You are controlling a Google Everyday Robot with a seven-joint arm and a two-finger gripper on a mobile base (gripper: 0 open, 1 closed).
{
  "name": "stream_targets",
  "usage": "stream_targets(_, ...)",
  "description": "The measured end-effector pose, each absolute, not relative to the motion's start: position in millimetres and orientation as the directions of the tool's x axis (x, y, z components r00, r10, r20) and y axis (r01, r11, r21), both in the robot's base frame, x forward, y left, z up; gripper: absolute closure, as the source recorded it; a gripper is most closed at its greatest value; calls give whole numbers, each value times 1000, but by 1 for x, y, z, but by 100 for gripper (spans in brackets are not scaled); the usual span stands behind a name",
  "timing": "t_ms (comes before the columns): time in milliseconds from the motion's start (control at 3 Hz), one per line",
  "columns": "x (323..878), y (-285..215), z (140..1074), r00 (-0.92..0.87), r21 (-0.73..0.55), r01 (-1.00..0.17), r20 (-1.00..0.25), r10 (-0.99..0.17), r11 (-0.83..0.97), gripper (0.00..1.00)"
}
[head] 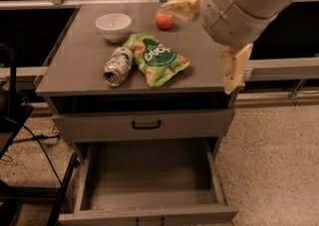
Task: Place 7up can into middle drawer
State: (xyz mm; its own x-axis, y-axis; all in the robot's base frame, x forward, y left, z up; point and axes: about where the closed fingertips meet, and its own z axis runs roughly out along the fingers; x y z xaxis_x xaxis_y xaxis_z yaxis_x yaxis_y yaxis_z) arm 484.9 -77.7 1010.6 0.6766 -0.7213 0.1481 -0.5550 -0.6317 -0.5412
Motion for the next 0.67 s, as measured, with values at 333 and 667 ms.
stream_targets(333,480,-74,1017,722,-536,-488,196,-664,-689,0)
stream_targets(667,480,-74,1018,722,-536,-488,197,-664,-689,0)
